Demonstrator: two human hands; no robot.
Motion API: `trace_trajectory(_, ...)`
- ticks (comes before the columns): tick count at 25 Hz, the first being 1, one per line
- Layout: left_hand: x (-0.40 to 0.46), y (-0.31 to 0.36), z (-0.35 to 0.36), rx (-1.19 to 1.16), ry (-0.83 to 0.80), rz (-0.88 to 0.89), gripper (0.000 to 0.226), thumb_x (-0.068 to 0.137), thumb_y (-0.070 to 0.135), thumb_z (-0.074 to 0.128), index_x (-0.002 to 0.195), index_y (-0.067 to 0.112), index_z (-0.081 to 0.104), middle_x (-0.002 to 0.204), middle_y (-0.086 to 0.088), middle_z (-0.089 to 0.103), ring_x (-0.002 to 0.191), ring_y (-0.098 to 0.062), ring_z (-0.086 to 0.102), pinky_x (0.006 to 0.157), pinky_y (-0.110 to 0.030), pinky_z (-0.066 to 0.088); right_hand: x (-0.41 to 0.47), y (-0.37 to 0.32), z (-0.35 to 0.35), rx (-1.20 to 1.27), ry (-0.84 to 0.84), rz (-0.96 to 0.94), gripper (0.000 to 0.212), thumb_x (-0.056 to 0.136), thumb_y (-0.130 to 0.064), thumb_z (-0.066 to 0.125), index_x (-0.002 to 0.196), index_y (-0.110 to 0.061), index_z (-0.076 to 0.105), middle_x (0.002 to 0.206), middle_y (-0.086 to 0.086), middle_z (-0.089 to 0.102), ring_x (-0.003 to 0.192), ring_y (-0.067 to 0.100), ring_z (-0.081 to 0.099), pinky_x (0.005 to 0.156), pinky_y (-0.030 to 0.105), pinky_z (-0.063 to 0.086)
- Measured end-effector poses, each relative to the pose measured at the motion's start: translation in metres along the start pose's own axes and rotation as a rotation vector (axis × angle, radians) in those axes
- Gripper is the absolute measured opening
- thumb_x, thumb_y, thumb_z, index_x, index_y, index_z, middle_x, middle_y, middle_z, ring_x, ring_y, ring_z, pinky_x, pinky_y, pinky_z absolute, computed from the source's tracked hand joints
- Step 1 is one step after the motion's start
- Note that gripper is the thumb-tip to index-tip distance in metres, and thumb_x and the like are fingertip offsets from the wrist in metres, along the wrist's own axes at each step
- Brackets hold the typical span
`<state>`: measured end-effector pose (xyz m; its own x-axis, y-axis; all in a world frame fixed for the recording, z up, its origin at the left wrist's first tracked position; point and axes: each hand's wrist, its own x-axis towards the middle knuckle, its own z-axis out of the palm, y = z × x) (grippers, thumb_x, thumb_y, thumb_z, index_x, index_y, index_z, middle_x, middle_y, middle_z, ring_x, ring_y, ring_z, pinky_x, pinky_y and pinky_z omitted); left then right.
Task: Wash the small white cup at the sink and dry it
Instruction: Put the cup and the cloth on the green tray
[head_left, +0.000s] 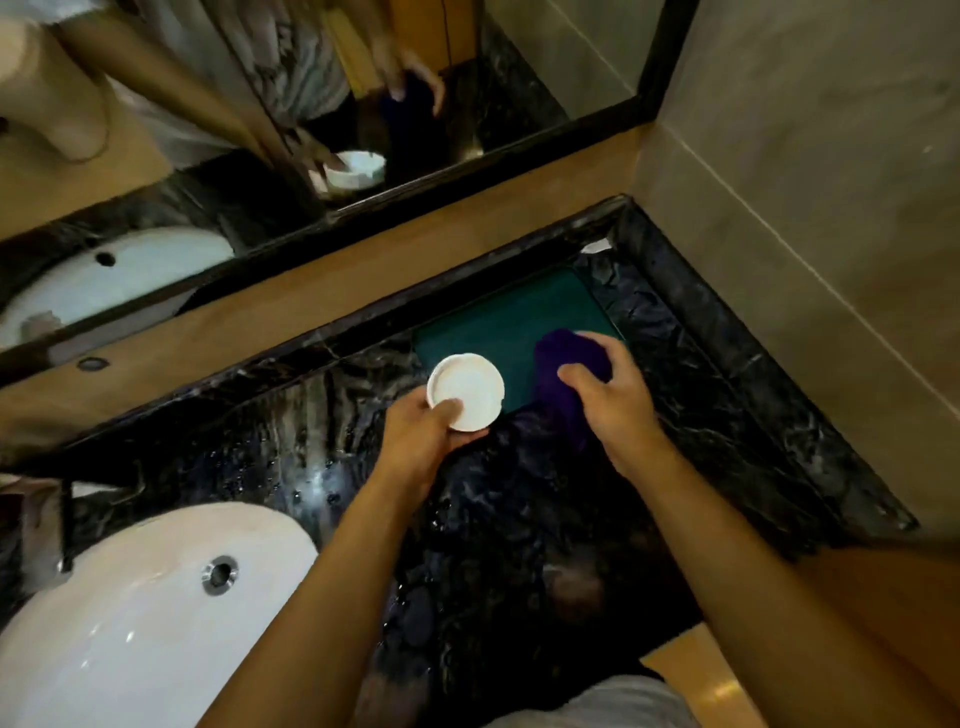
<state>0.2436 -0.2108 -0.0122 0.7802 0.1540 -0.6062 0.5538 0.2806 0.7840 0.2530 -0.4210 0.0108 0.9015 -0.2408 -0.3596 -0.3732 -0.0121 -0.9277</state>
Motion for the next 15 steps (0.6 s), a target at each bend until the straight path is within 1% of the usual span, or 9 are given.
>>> trace_trajectory(1,0.012,0.000,0.010,0.022,0.036,-0.001,0.017,0.091,-0.006,0.060,0.104,0.003,0.065,0.125,-0.025,0.063,0.100,-0.035,0.068,0.062,-0.037,0.063,0.022,0.000,-0.004,-0.115,0.001,-0.083,0.037,0.087,-0.017,0.071,0.118,-0.033,0.059,0.119,-0.008,0.061,0.100,0.004,0.062,0.080,0.011,0.052)
trace_trajectory(2,0.023,-0.001,0.018,0.029,0.068,-0.009,0.017,0.090,-0.005,0.061,0.104,0.002,0.065,0.124,-0.025,0.062,0.099,-0.035,0.068,0.061,-0.038,0.063,0.042,-0.001,-0.007,-0.191,0.002,-0.143,0.041,0.086,-0.019,0.072,0.120,-0.036,0.055,0.122,-0.010,0.058,0.101,0.003,0.058,0.077,0.005,0.047)
trace_trajectory(3,0.033,-0.001,0.025,0.030,0.098,-0.021,0.019,0.090,-0.005,0.062,0.108,0.001,0.065,0.125,-0.025,0.061,0.100,-0.036,0.067,0.061,-0.038,0.063,0.063,-0.001,-0.008,-0.248,0.004,-0.184,0.044,0.087,-0.022,0.073,0.123,-0.036,0.053,0.126,-0.010,0.056,0.104,0.006,0.056,0.077,0.004,0.043)
trace_trajectory(5,0.050,-0.003,0.034,0.004,0.150,-0.050,0.025,0.089,-0.005,0.063,0.114,-0.002,0.062,0.124,-0.025,0.061,0.102,-0.039,0.065,0.061,-0.038,0.063,0.101,0.002,-0.005,-0.352,-0.010,-0.241,0.048,0.087,-0.026,0.074,0.129,-0.034,0.051,0.131,-0.007,0.055,0.111,0.009,0.052,0.082,0.009,0.041)
trace_trajectory(7,0.059,-0.004,0.037,-0.048,0.182,-0.058,0.024,0.090,-0.006,0.062,0.114,-0.004,0.060,0.122,-0.025,0.061,0.099,-0.038,0.067,0.060,-0.037,0.063,0.125,0.009,0.002,-0.455,-0.051,-0.299,0.052,0.089,-0.028,0.074,0.136,-0.027,0.051,0.137,-0.001,0.056,0.115,0.012,0.052,0.091,0.017,0.042)
trace_trajectory(9,0.066,-0.005,0.039,-0.079,0.210,-0.067,0.021,0.091,-0.005,0.062,0.112,-0.005,0.059,0.120,-0.024,0.063,0.098,-0.038,0.068,0.060,-0.036,0.063,0.141,0.019,0.007,-0.528,-0.090,-0.324,0.054,0.090,-0.028,0.072,0.140,-0.022,0.051,0.143,0.005,0.055,0.125,0.020,0.052,0.100,0.027,0.044)
trace_trajectory(11,0.070,-0.005,0.037,-0.096,0.226,-0.080,0.017,0.092,-0.004,0.062,0.109,-0.004,0.061,0.117,-0.020,0.064,0.097,-0.036,0.069,0.062,-0.037,0.063,0.148,0.026,0.009,-0.560,-0.109,-0.309,0.055,0.090,-0.028,0.073,0.141,-0.019,0.052,0.143,0.008,0.054,0.128,0.024,0.051,0.105,0.035,0.046)
trace_trajectory(14,0.072,-0.006,0.037,-0.097,0.251,-0.101,0.025,0.093,-0.004,0.061,0.117,-0.009,0.059,0.115,-0.021,0.065,0.097,-0.036,0.070,0.061,-0.036,0.063,0.145,0.027,0.008,-0.652,-0.202,-0.284,0.058,0.090,-0.032,0.073,0.143,-0.019,0.052,0.145,0.011,0.048,0.131,0.028,0.047,0.109,0.041,0.044)
trace_trajectory(15,0.072,-0.005,0.037,-0.098,0.258,-0.110,0.027,0.093,-0.004,0.061,0.119,-0.010,0.058,0.113,-0.021,0.066,0.096,-0.035,0.070,0.060,-0.036,0.064,0.142,0.024,0.007,-0.726,-0.183,-0.309,0.058,0.090,-0.036,0.073,0.143,-0.020,0.053,0.146,0.012,0.044,0.133,0.031,0.043,0.110,0.043,0.043)
